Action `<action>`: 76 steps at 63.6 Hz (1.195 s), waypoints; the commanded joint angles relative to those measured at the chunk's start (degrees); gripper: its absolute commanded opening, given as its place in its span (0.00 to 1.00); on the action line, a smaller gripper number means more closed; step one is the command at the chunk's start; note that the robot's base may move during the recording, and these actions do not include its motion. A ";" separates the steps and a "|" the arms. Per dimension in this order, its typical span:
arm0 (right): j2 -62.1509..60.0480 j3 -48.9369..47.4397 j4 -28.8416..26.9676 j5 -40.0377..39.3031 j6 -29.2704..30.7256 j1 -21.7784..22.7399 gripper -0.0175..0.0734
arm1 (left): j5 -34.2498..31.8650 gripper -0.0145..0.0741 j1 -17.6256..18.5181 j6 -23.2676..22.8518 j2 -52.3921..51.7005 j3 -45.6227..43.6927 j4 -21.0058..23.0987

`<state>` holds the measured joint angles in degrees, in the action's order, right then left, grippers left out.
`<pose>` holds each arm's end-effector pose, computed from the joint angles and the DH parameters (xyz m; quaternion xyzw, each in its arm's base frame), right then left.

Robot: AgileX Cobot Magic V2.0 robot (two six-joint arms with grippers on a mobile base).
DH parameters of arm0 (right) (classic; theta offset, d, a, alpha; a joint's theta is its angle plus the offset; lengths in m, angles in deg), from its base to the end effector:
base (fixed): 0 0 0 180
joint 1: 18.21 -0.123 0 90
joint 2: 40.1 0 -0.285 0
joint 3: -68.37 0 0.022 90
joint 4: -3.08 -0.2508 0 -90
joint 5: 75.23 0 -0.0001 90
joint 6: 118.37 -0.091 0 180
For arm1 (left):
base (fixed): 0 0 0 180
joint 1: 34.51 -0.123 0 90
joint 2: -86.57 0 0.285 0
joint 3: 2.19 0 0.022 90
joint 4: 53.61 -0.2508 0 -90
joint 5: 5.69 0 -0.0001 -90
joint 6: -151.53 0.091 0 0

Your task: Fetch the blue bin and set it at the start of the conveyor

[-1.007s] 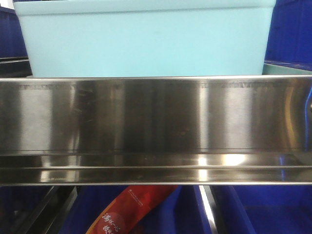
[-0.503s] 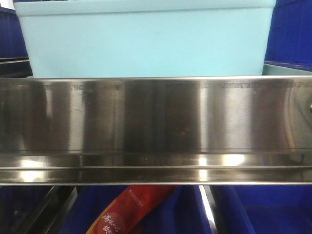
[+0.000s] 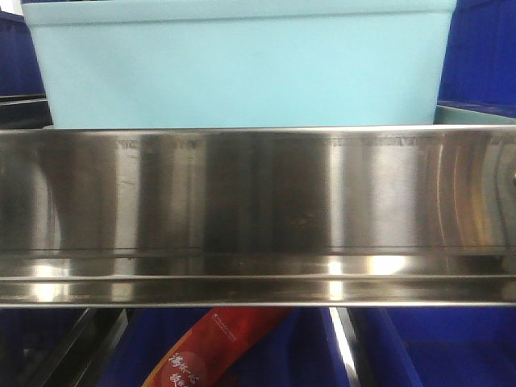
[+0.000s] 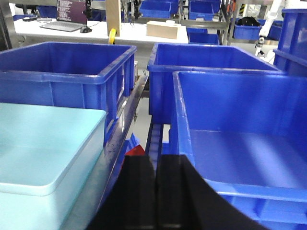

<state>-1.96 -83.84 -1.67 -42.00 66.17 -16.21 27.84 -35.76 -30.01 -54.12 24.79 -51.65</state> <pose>0.0857 0.0011 0.4070 -0.0052 0.7607 0.0027 0.6490 0.0899 0.0002 0.4090 -0.0234 0.7646 -0.0180 0.6439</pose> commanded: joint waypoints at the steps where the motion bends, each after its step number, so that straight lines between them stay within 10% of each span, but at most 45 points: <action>1: 2.10 -1.88 -2.05 0.31 0.08 0.09 0.01 | 1.13 0.04 0.35 0.21 1.93 -1.95 1.39; 15: 12.40 -9.52 -4.84 5.91 0.08 -1.24 0.01 | 6.83 0.04 1.12 11.46 10.58 -9.53 16.79; 35: 27.06 -16.52 -4.95 5.74 -0.05 -14.83 0.02 | 9.31 0.04 12.90 11.51 26.95 -20.52 11.04; 50: 38.56 -23.27 -2.88 6.25 -7.84 -15.35 0.04 | 13.02 0.04 22.96 -17.99 39.65 -29.68 -17.18; 76: 56.65 -42.21 11.53 23.59 -23.88 -15.49 0.04 | 29.68 0.04 23.17 -24.58 61.12 -49.30 -16.48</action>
<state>52.49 -122.54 8.50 -21.18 43.59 -31.59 56.34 -12.96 -53.96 4.26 -21.34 -68.89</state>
